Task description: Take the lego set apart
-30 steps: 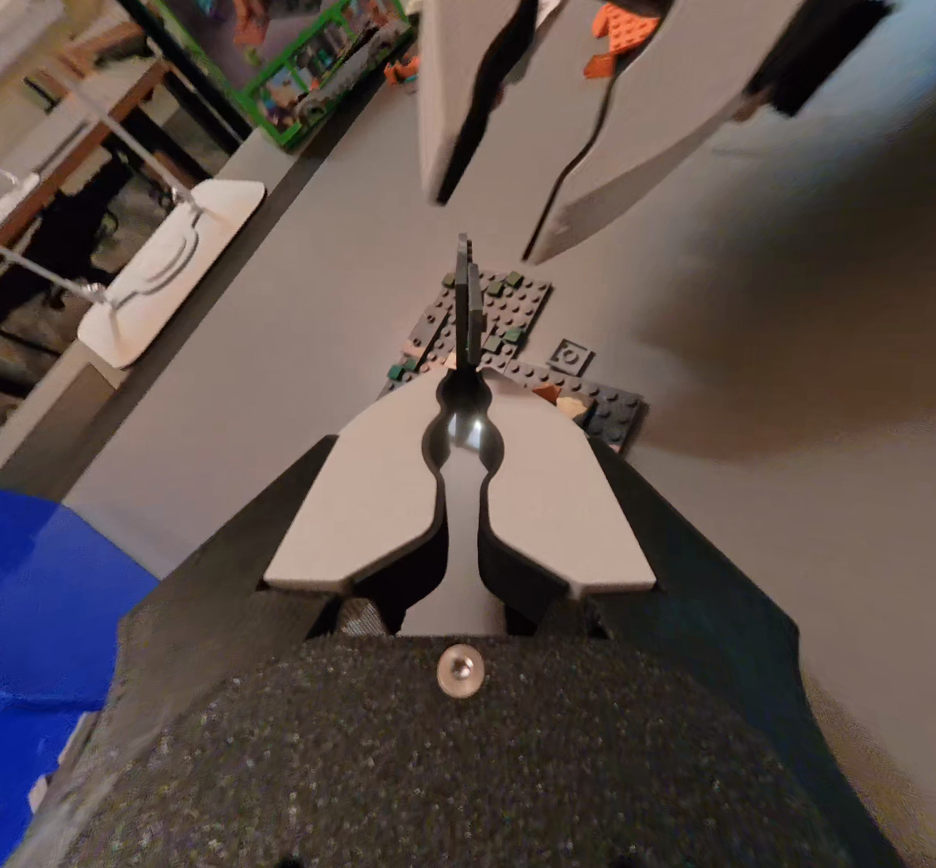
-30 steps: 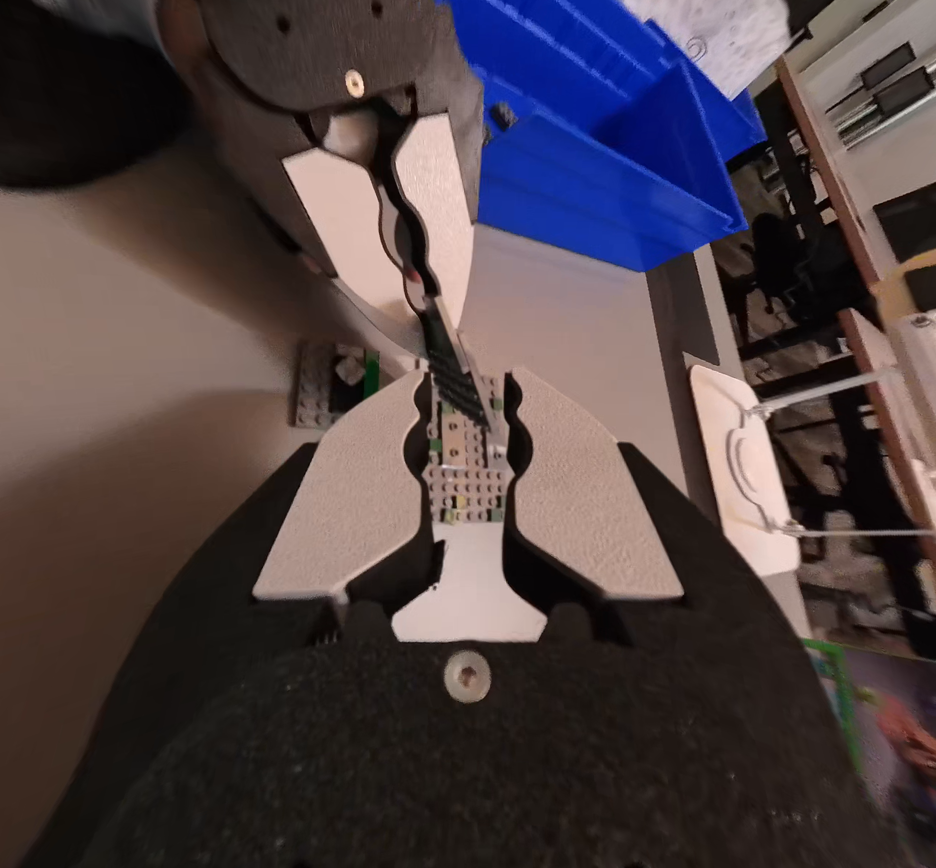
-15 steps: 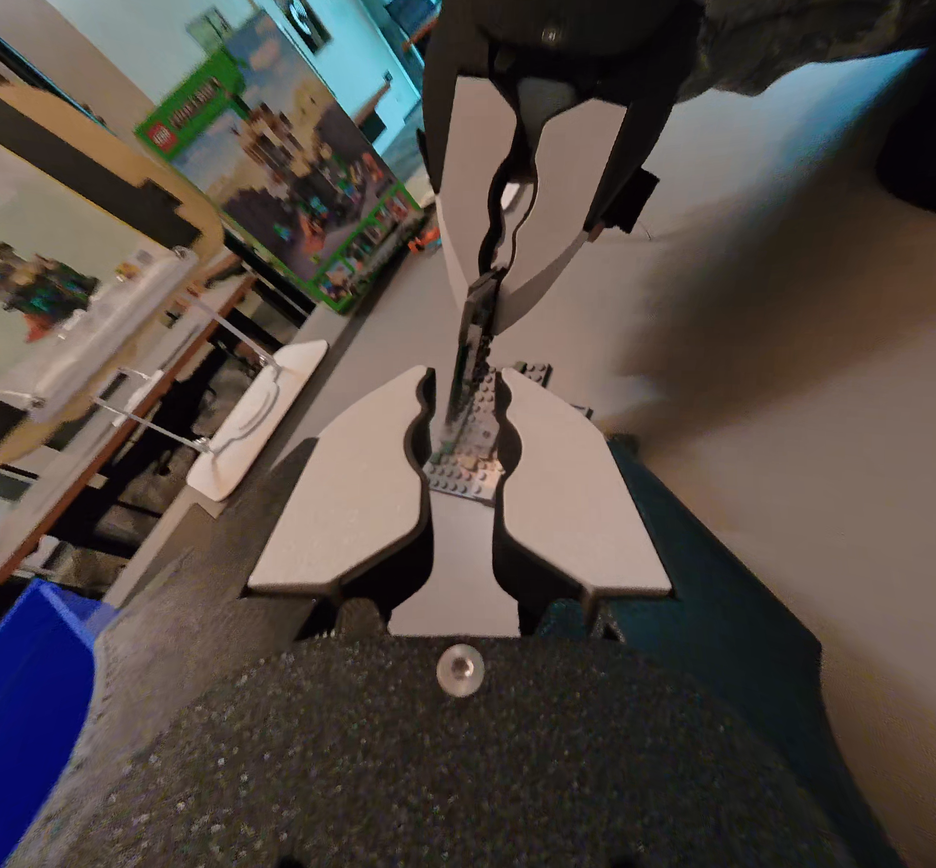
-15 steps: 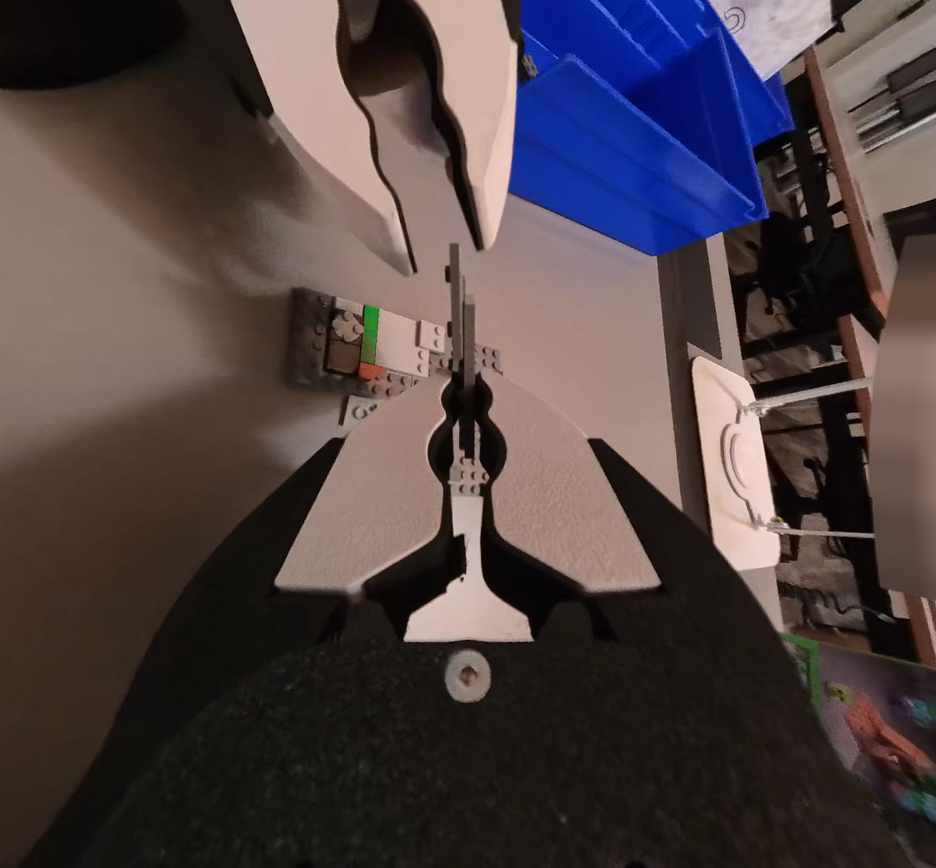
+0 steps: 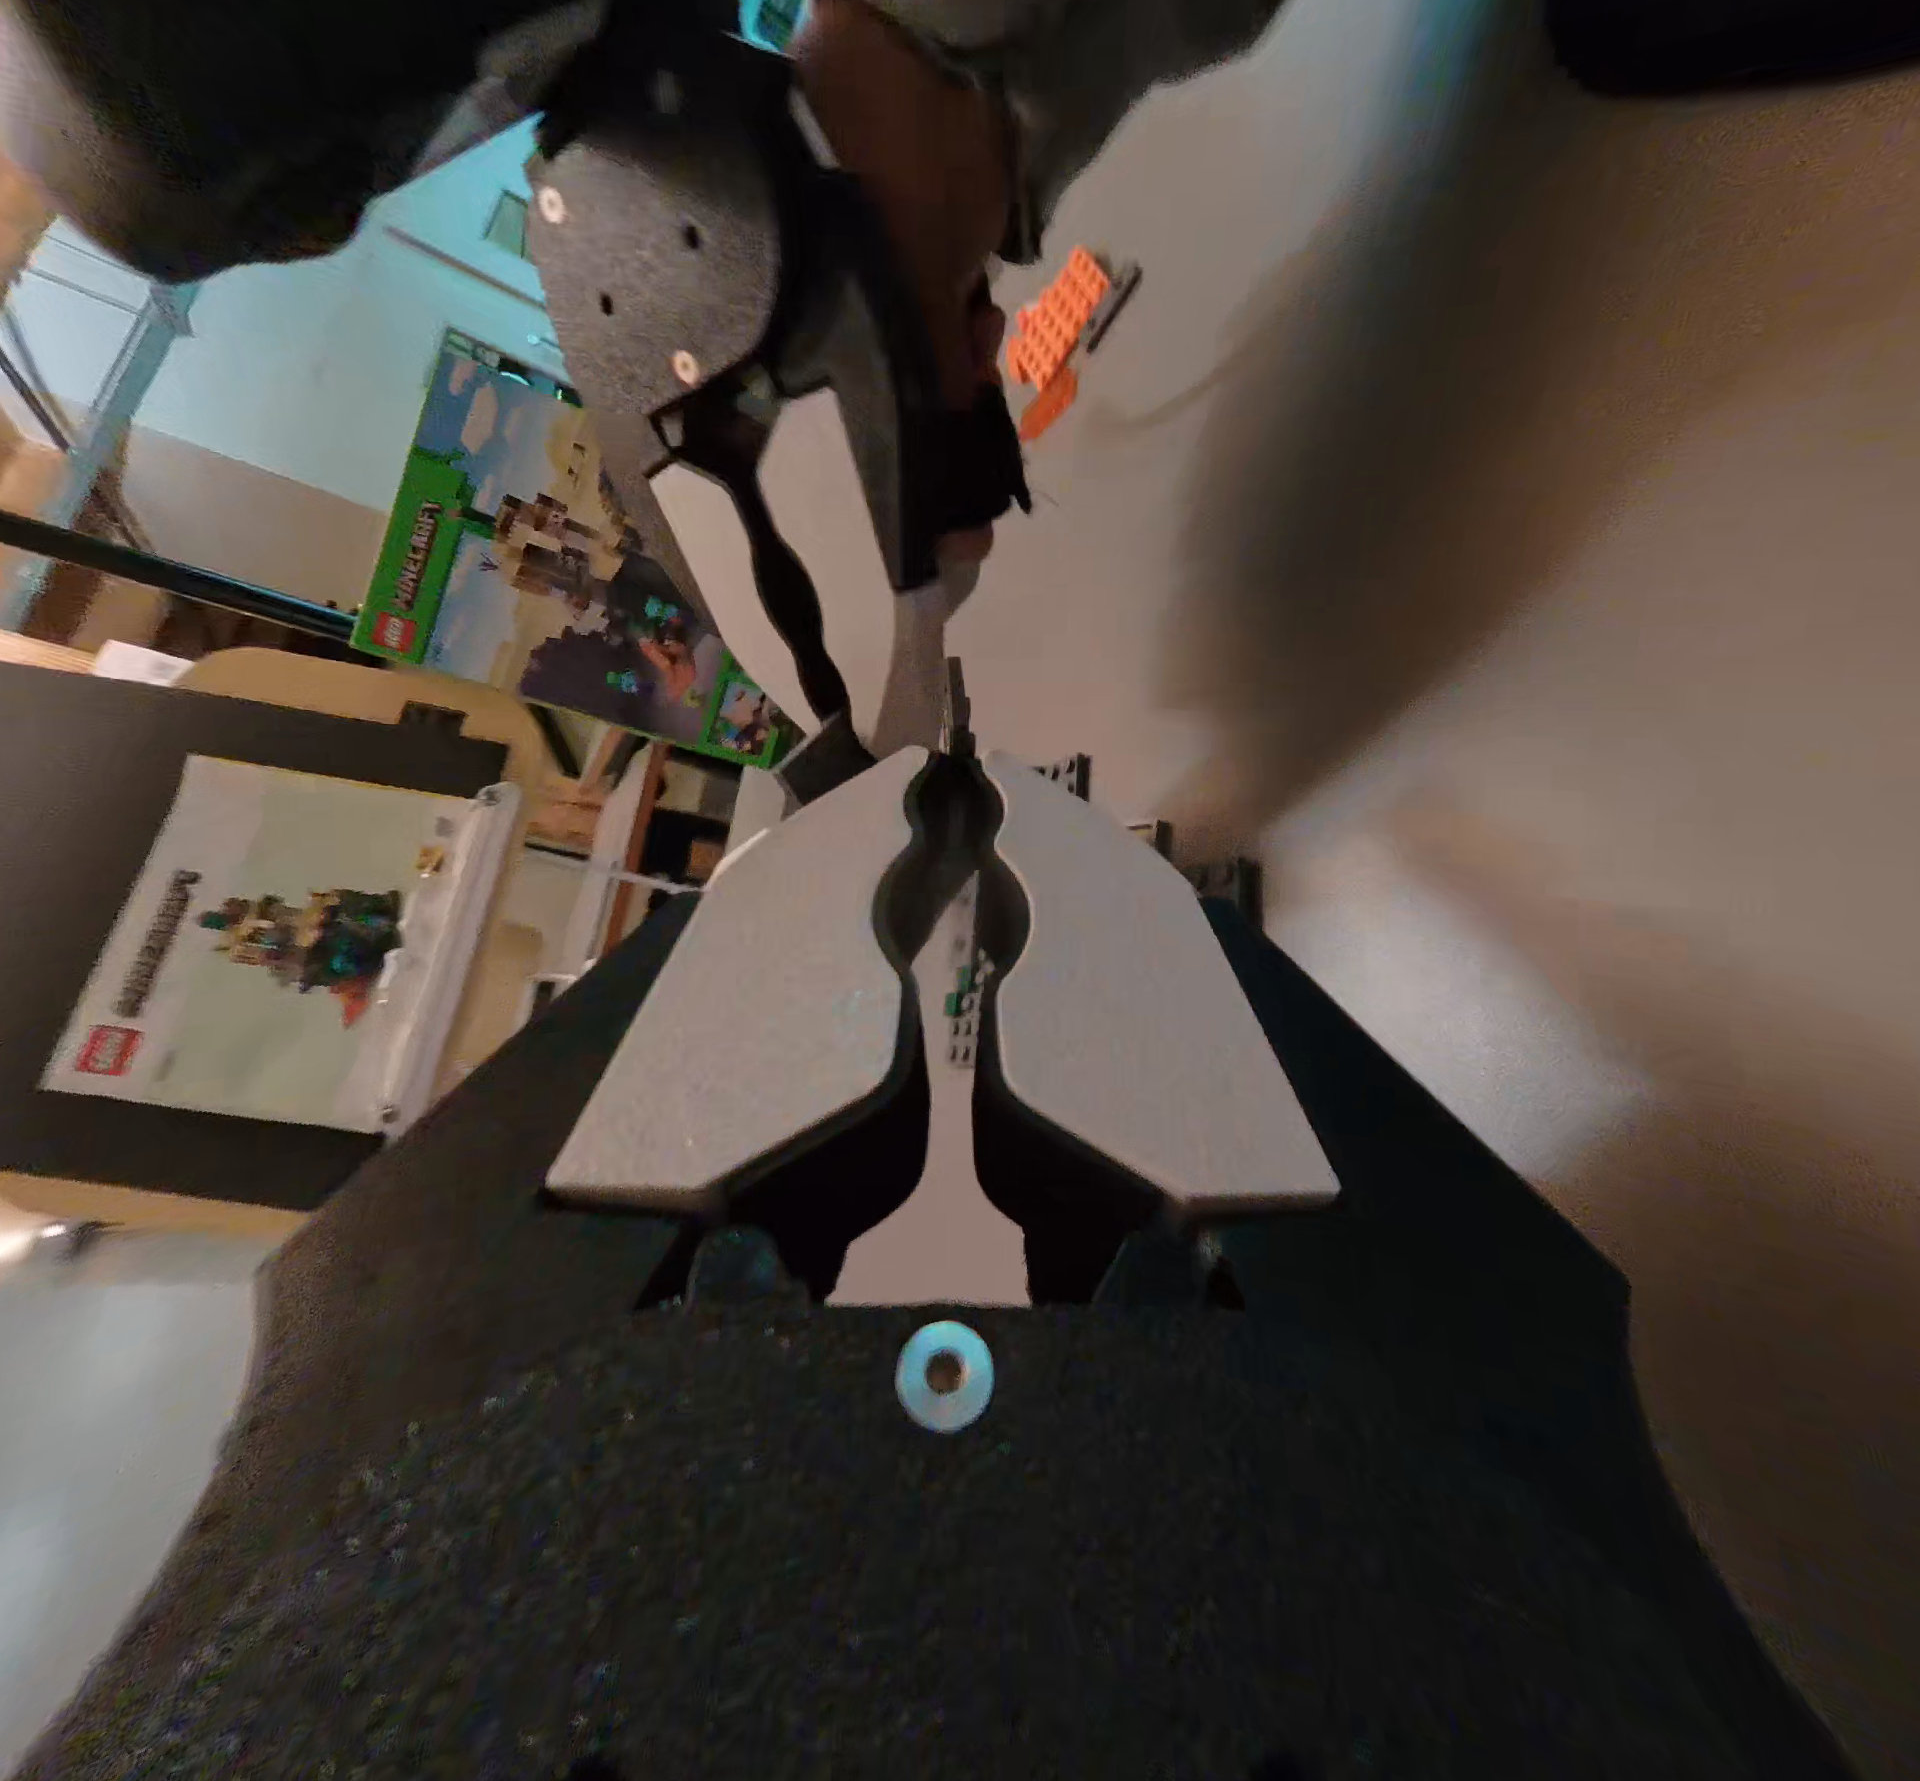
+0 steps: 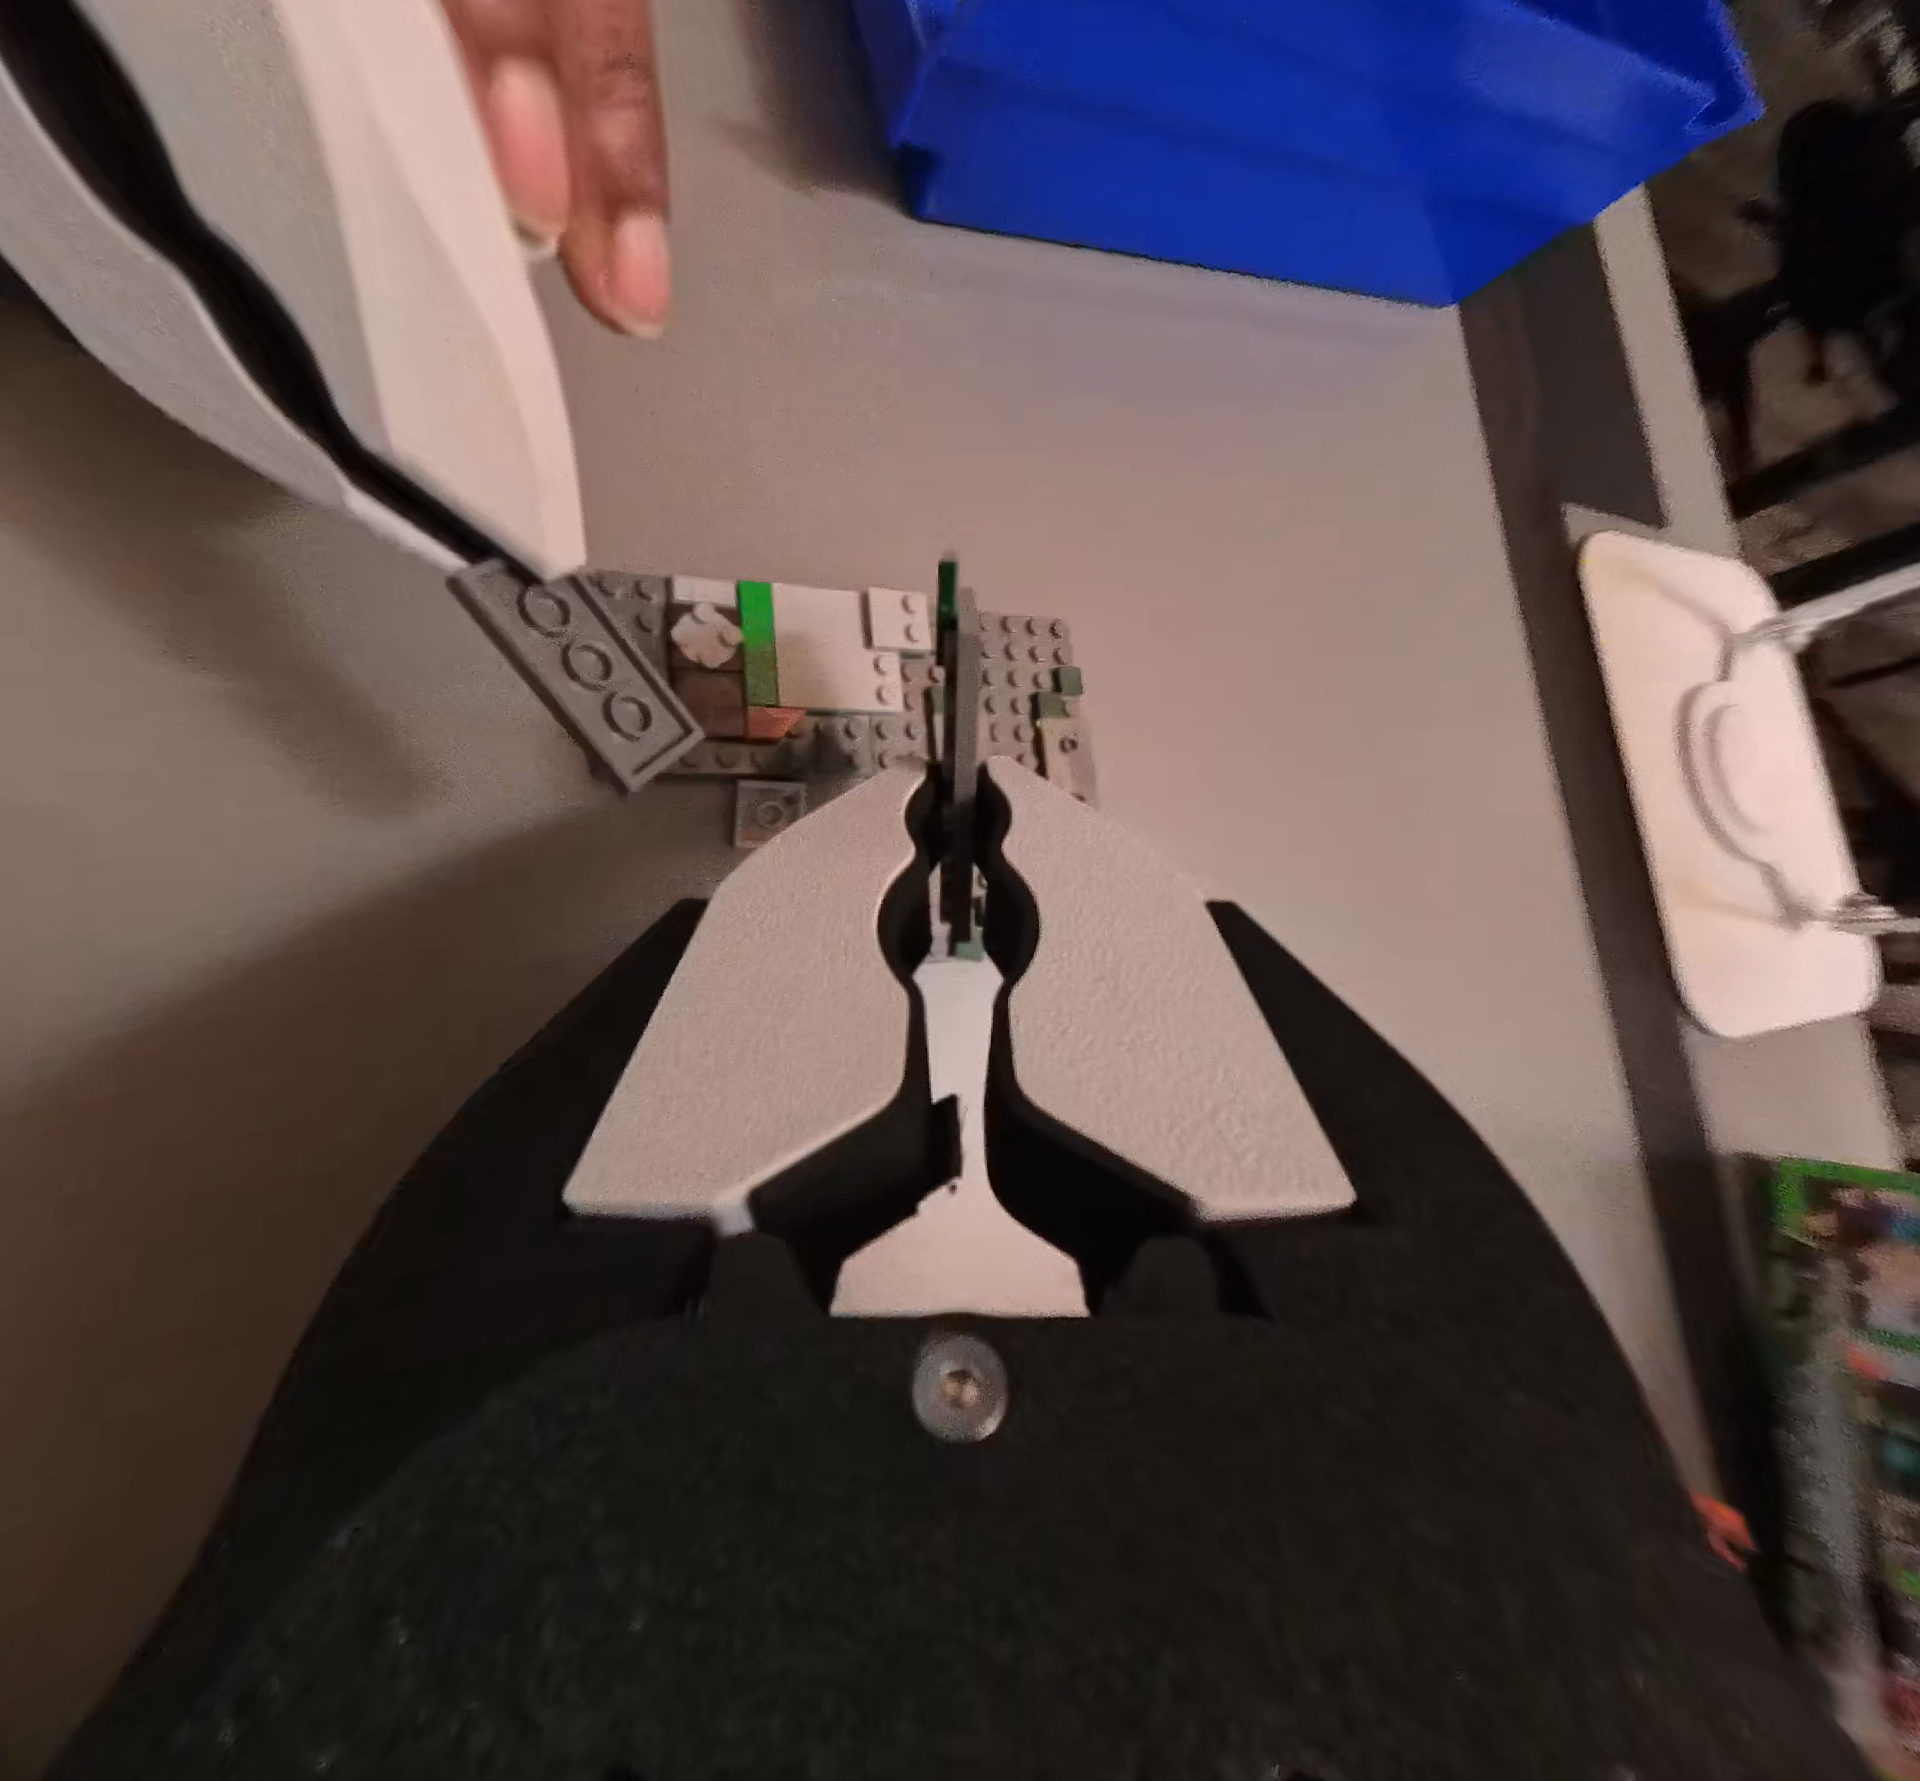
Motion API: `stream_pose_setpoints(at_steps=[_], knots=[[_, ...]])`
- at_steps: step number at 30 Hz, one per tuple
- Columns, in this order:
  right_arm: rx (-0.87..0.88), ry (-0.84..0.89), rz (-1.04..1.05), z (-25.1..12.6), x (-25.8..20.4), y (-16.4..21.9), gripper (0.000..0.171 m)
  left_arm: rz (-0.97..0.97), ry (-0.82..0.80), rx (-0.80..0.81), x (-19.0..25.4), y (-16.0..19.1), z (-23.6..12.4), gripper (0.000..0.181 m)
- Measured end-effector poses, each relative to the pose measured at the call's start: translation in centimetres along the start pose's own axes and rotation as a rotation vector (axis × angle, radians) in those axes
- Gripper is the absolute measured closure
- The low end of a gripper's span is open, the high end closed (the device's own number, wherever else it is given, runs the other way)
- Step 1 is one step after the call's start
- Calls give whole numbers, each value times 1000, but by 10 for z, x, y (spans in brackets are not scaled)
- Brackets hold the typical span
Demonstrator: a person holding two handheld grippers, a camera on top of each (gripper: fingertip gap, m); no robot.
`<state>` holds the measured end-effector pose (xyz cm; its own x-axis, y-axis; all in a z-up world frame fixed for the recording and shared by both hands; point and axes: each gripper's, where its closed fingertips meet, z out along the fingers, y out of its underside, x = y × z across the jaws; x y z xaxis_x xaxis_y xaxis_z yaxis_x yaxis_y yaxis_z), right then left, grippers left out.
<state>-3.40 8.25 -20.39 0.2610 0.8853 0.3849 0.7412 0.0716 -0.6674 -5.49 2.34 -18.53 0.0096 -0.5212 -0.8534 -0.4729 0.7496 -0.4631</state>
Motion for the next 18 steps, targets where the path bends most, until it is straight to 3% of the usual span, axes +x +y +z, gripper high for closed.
stream_pose_setpoints(at_steps=[2,5,8,12,14,16,18], knots=[[41,-8,22,-4,0,-3,167,-34,-16,-27,-6,9,0,178],[44,0,94,-8,8,2,167,-291,46,-62,-12,30,0,178],[63,-47,197,-11,14,9,167,-614,201,-33,-5,33,-2,178],[153,-208,368,-20,10,5,167,-893,424,30,7,20,-7,178],[206,-280,443,-24,8,0,167,-1008,546,90,13,6,-11,168],[239,-356,485,-27,2,-3,167,-1068,561,105,12,4,-9,154],[245,-401,493,-28,-4,-4,167,-1093,482,103,0,11,-5,154]])
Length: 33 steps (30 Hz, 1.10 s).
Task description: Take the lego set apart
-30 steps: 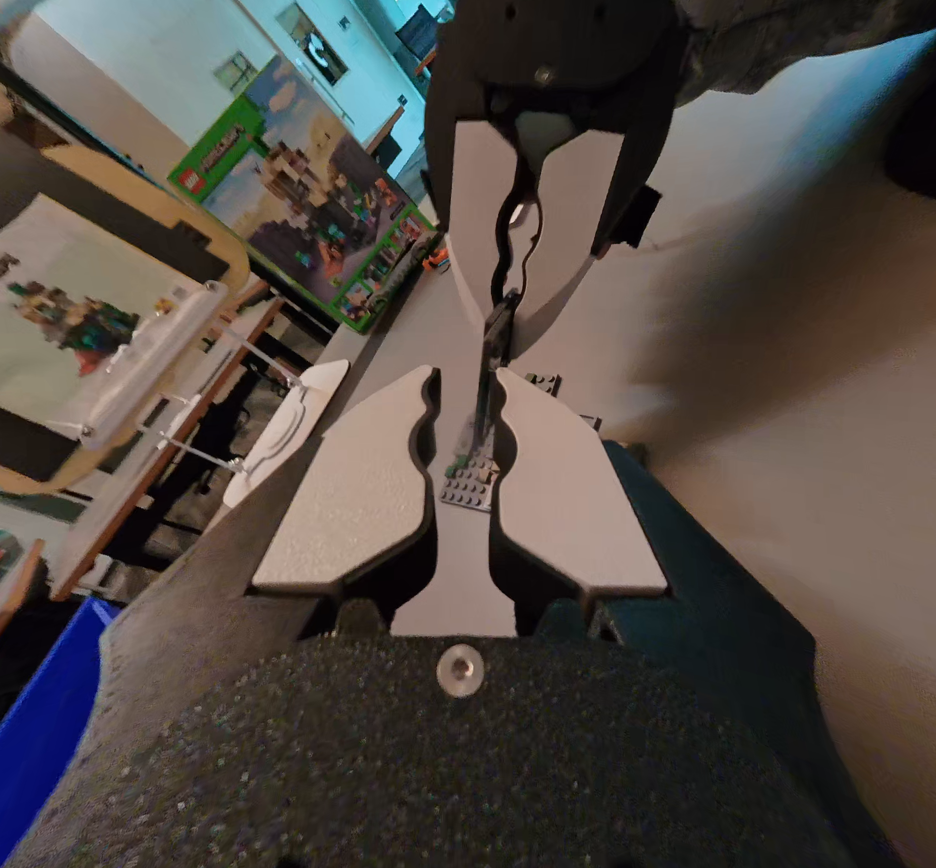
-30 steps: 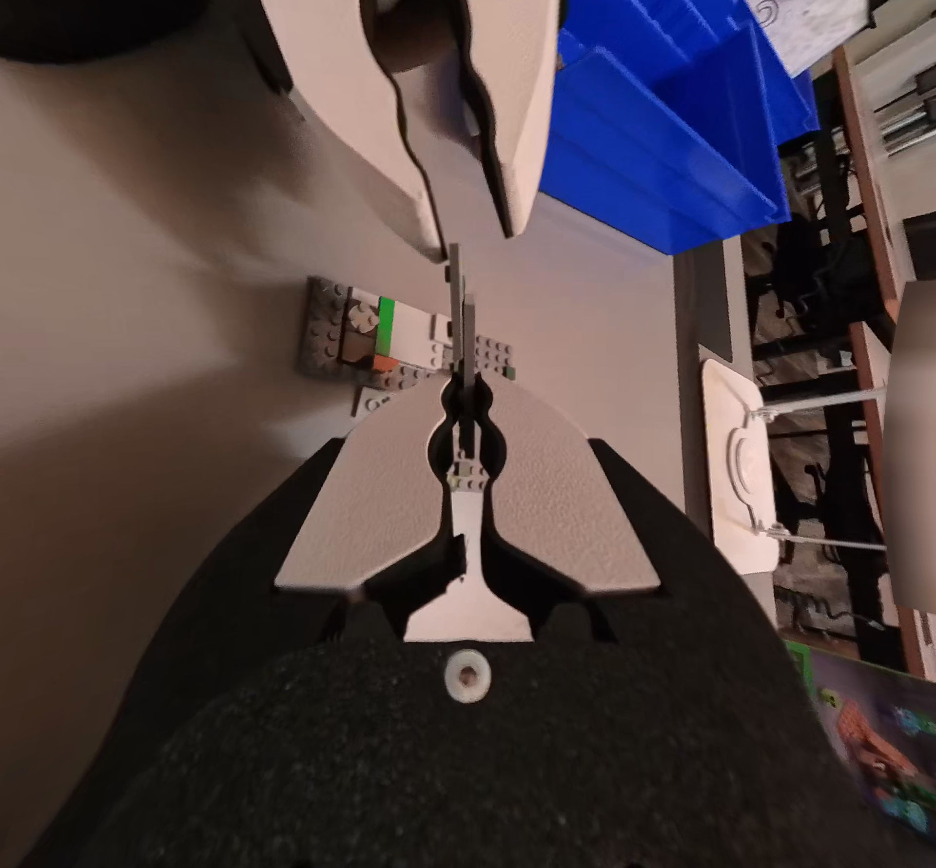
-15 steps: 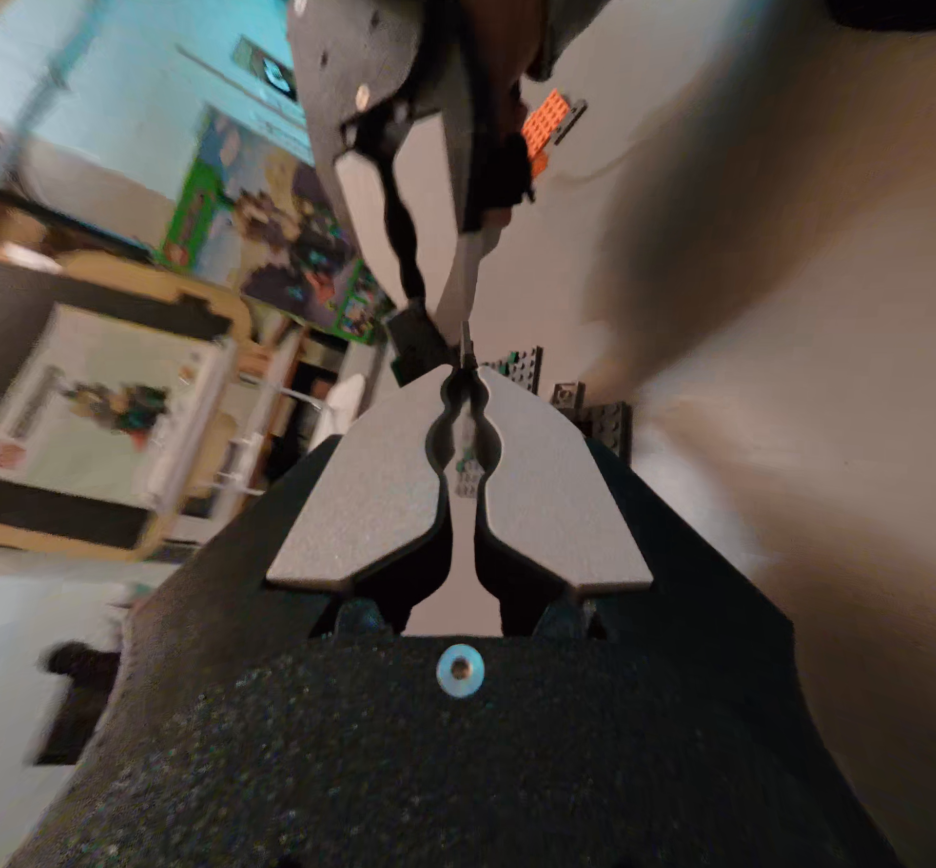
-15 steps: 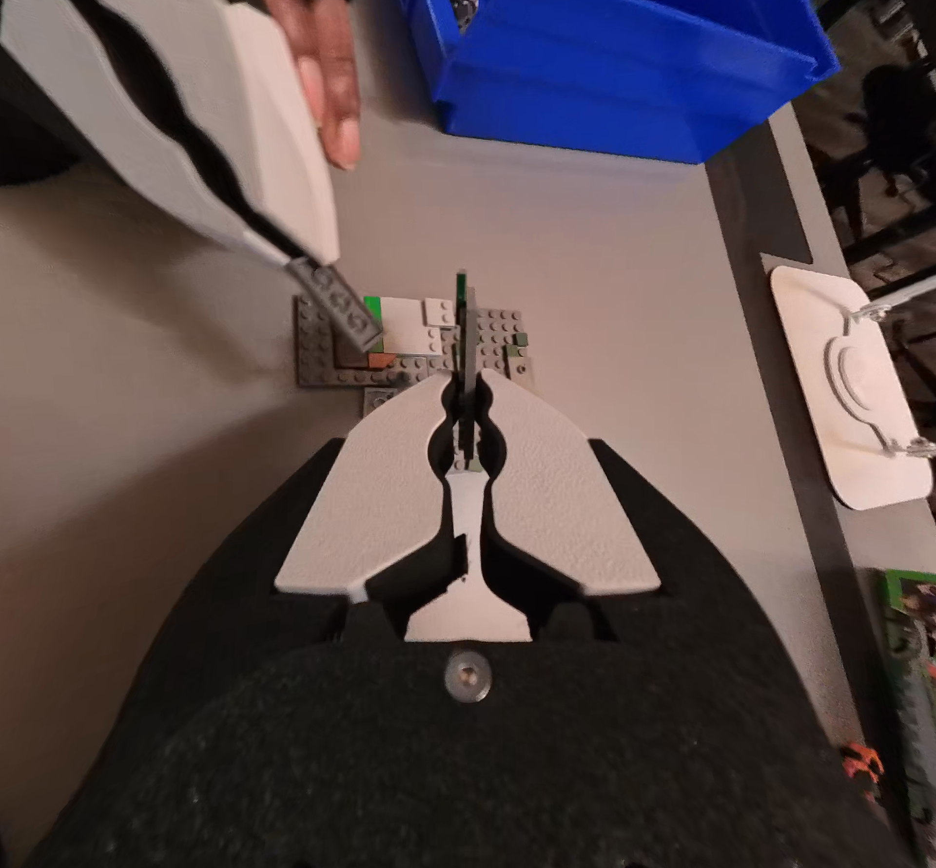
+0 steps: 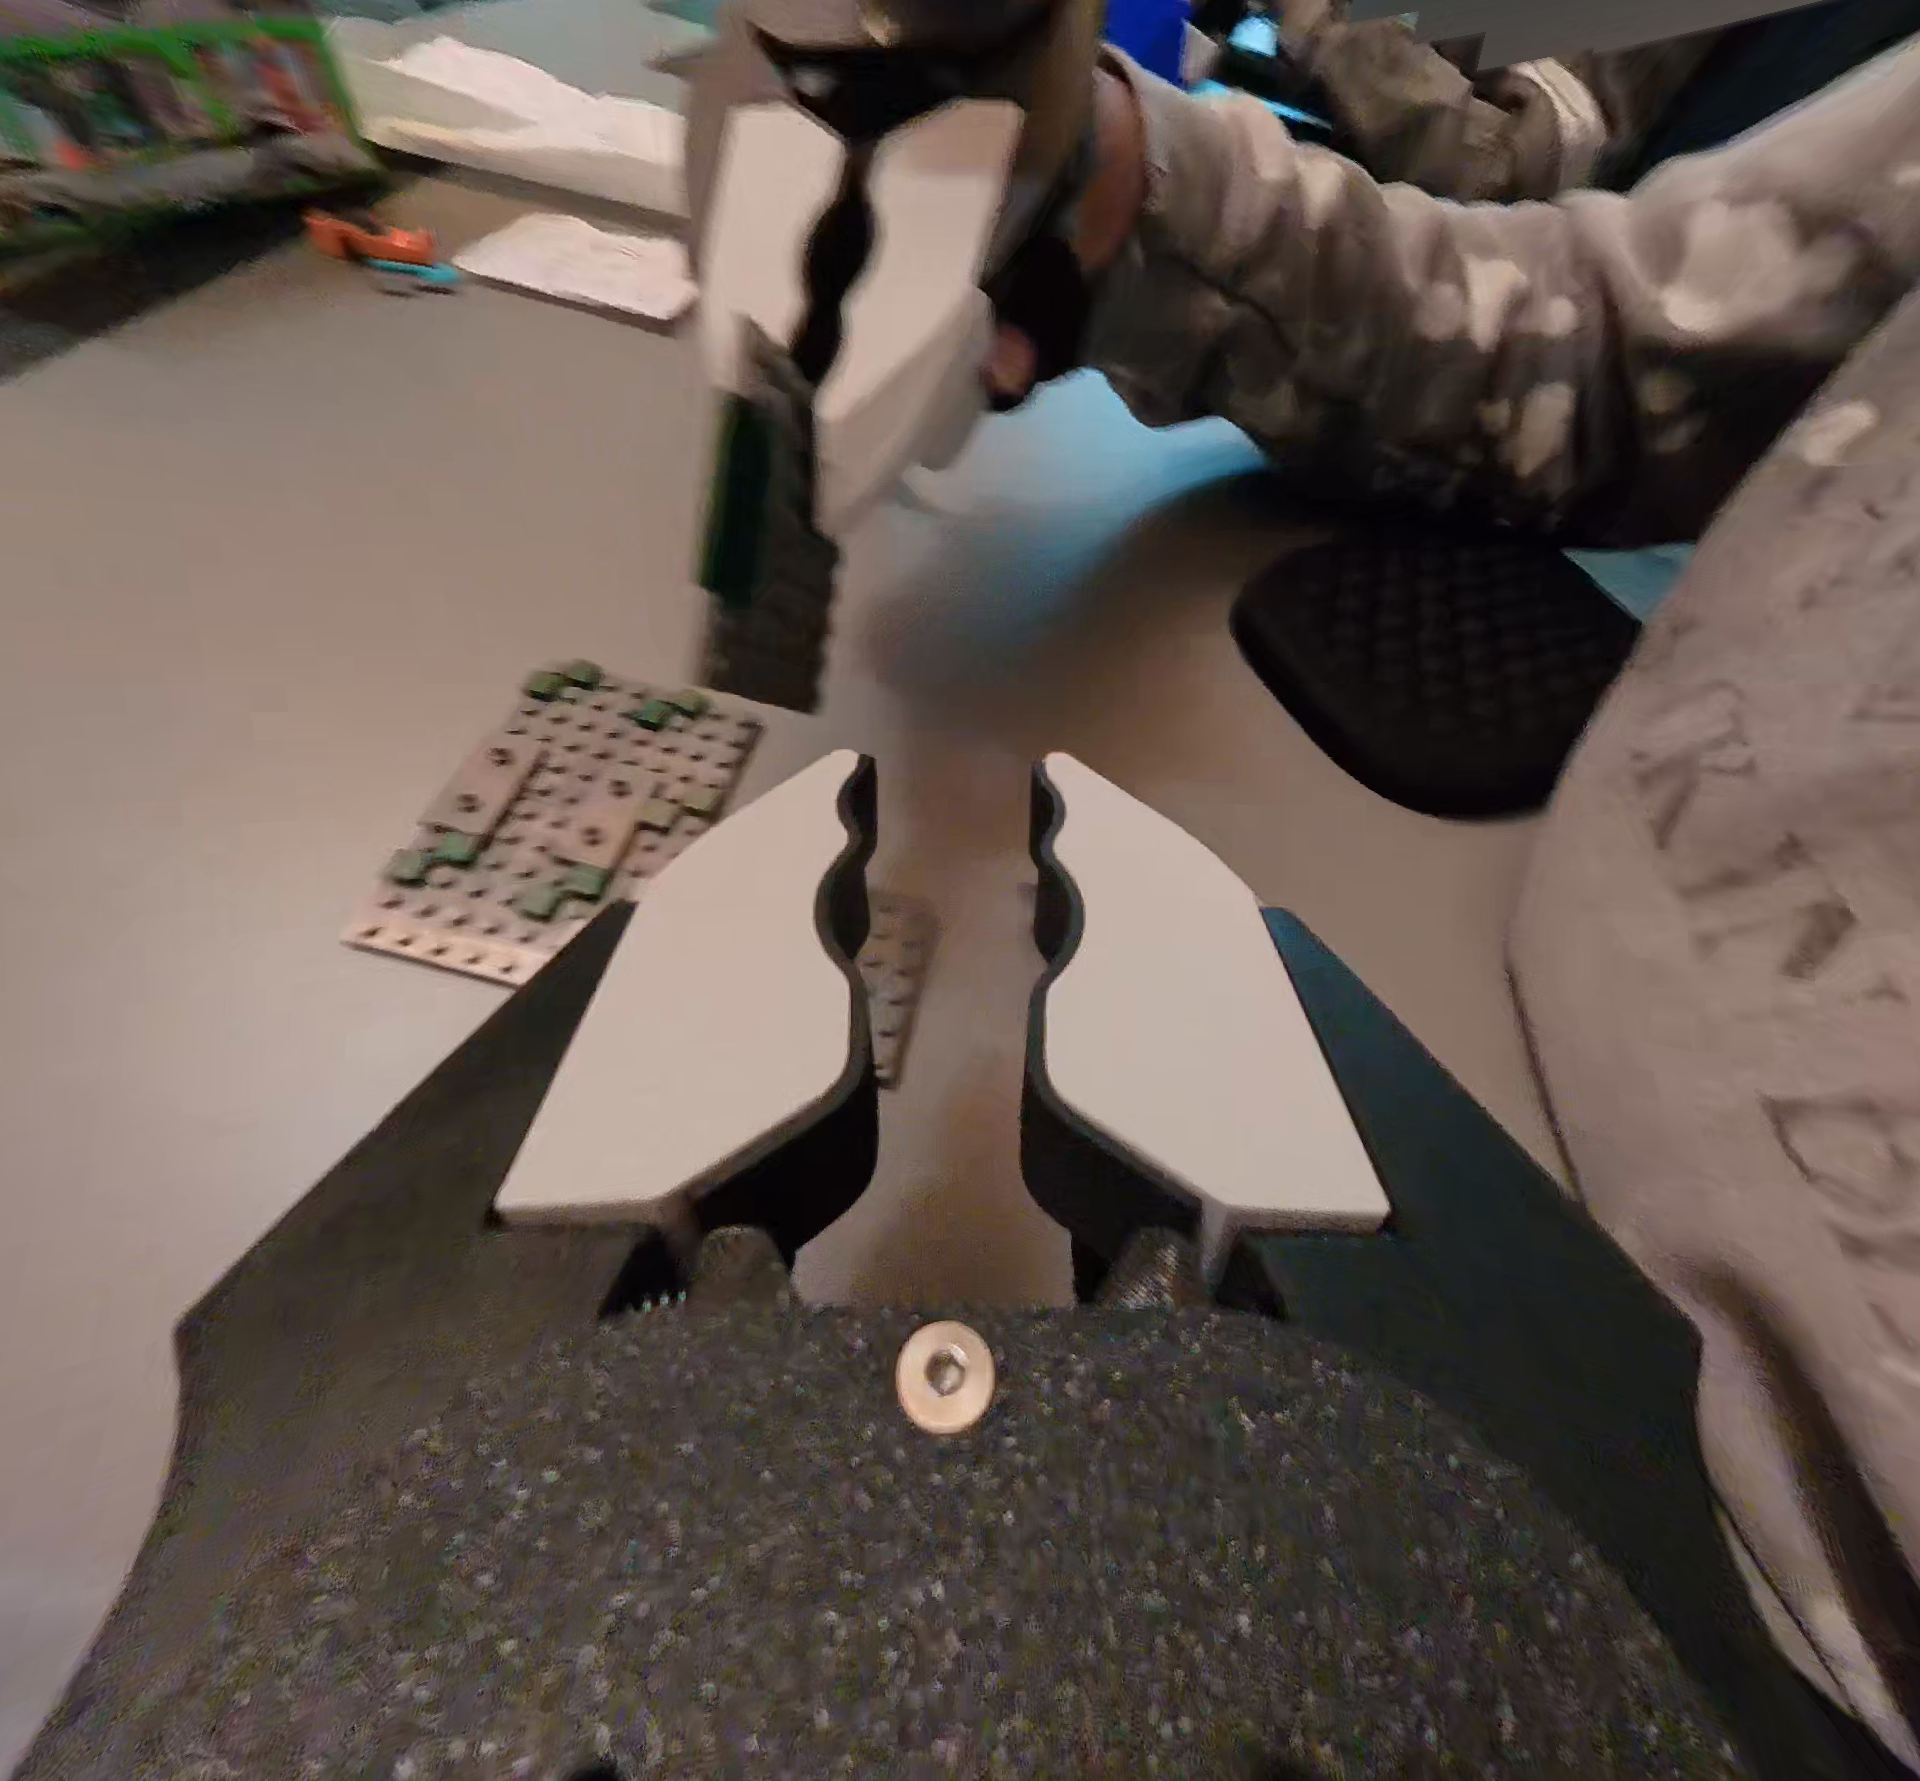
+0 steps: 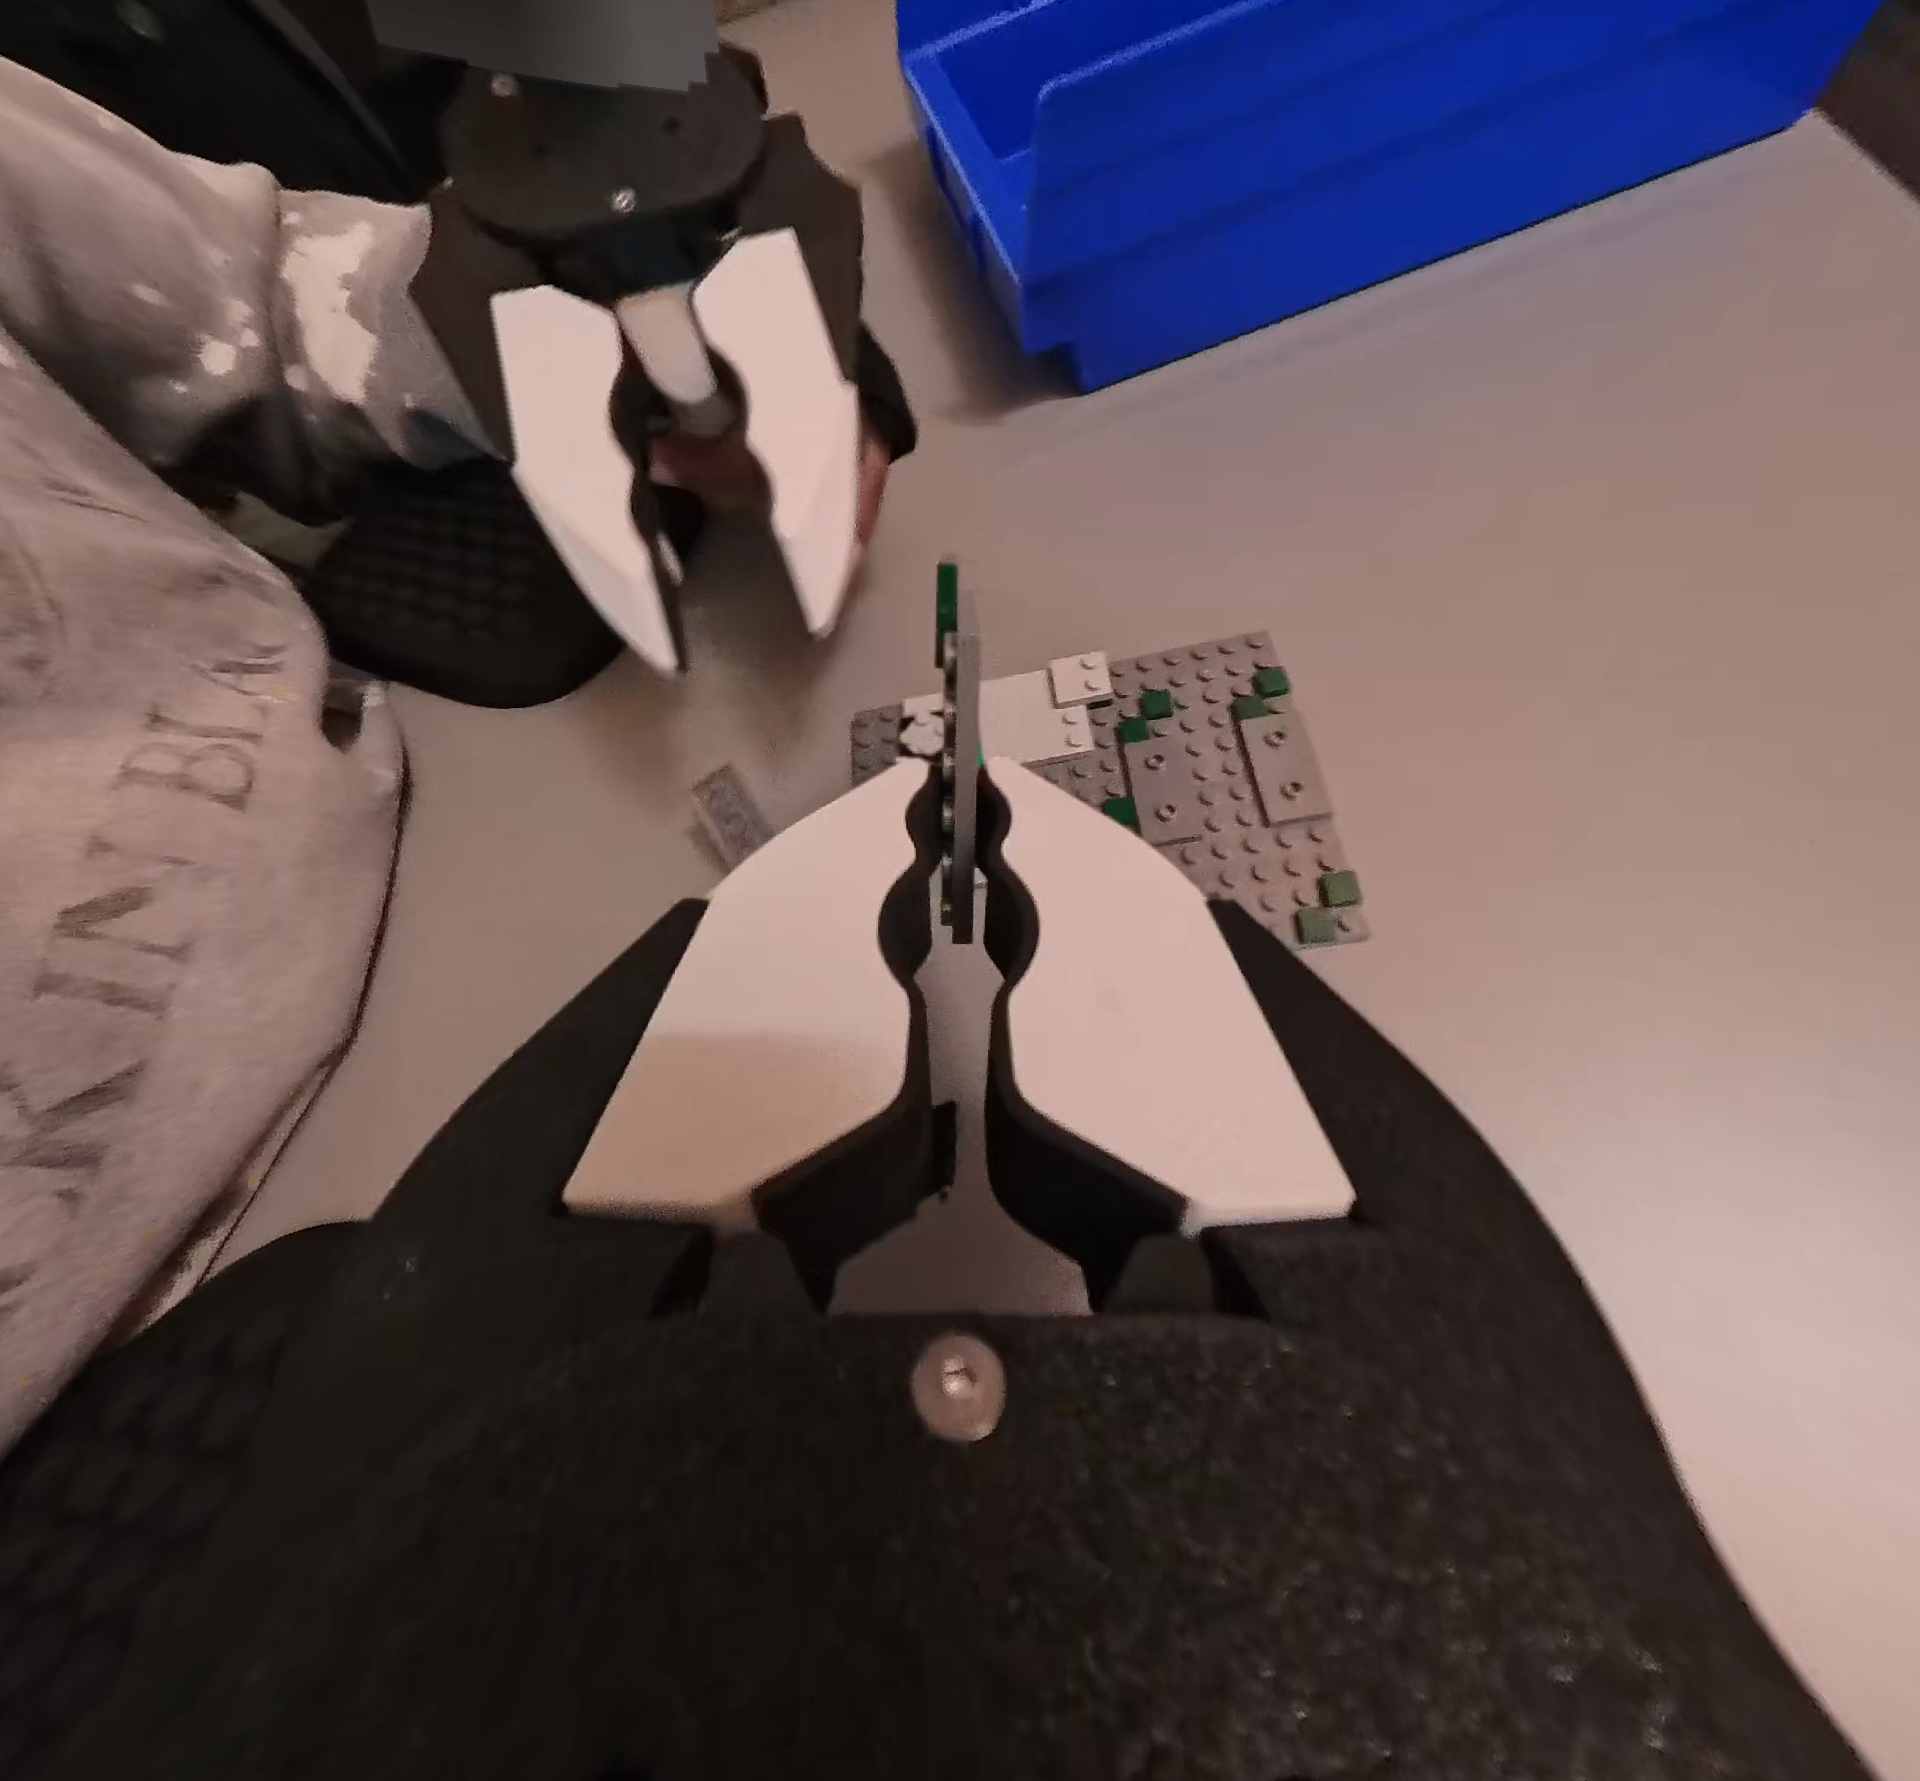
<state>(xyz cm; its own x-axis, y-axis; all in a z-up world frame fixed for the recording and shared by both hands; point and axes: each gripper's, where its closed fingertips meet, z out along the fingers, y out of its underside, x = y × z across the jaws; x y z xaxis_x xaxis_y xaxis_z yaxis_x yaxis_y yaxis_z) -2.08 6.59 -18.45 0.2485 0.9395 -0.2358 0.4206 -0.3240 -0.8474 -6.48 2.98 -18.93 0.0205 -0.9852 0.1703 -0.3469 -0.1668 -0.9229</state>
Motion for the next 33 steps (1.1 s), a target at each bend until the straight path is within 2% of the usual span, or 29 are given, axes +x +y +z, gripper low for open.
stream_pose_setpoints(at_steps=[4,9,16,20,26,27,28,30,33], knots=[[-80,-1,-98,14,-11,9,167,143,-209,23,-24,-10,-3,155],[-169,31,-186,32,-21,15,167,393,-301,-112,-21,3,9,171],[-151,21,-6,31,-14,16,165,633,-497,-168,-29,0,9,170],[-137,-12,56,31,-15,18,166,640,-494,-147,-28,0,11,170],[-93,-68,148,26,-19,11,165,821,-570,-137,-24,-9,8,169],[-78,-95,187,26,-20,10,167,869,-627,-136,-29,-12,4,178],[-66,-126,225,25,-20,10,167,914,-639,-131,-29,-12,4,178],[-45,-166,270,23,-20,11,167,790,-564,-112,-26,-6,8,178],[-9,-211,301,20,-21,9,167,575,-477,-13,-25,-14,0,178]])
